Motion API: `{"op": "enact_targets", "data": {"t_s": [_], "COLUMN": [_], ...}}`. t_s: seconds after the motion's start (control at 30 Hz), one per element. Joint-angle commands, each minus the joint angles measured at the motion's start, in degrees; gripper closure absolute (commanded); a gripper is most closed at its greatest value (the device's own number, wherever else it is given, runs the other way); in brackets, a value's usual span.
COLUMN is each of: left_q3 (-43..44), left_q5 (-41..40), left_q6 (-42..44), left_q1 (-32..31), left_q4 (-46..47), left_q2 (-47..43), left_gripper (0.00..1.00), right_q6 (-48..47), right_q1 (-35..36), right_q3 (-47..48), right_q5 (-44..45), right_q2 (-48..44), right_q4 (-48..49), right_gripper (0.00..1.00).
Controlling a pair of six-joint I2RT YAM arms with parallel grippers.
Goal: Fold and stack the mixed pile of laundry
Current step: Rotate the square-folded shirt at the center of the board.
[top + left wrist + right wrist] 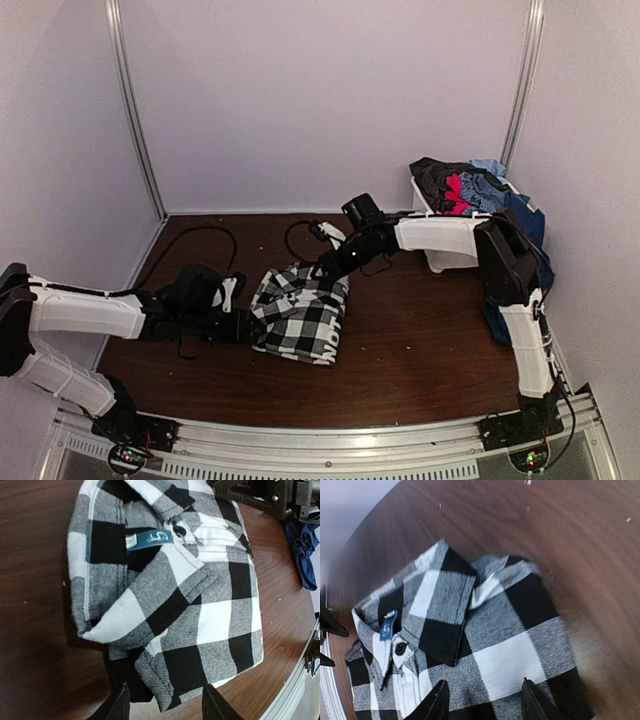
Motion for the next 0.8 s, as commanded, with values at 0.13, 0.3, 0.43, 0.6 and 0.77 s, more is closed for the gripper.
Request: {"op": "enact_targets", "data": {"t_s": [0.13,0.3,0.43,0.6,0.77], "left_q3": [2.4,5.9,10.7,13.5,6.2], "left_q5": [-2.3,-4.0,-1.6,2.0,6.8], "left_q6": [-4.2,-2.0,2.4,6.8,7.6], "left_q1": [0.6,6.3,13.2,15.3,14.1], "left_q4": [4.3,2.1,0.8,-1.2,-2.1], "left_q2": [11.0,14.6,17.8,14.5,4.4], "left_gripper": [0.59,0.65,0.65,0.46,0.33], "right_q6": [0.2,1.8,7.8,17.2,20.2], "right_q1": [0.7,2.8,7.4,1.7,0.1], "right_q3": [-7.2,-20.4,-31.4,-43.7,-59.0], "right_q5": [-0.3,-0.3,-7.3,-5.5,-1.9], "right_q2": [-1.2,-10.9,-21.9,-34.1,-45.7], "right_q4": [-2.6,-2.5,3.1,11.3,18.6], "right_gripper": [0.52,0.51,0.42,0.27,0.23]}}
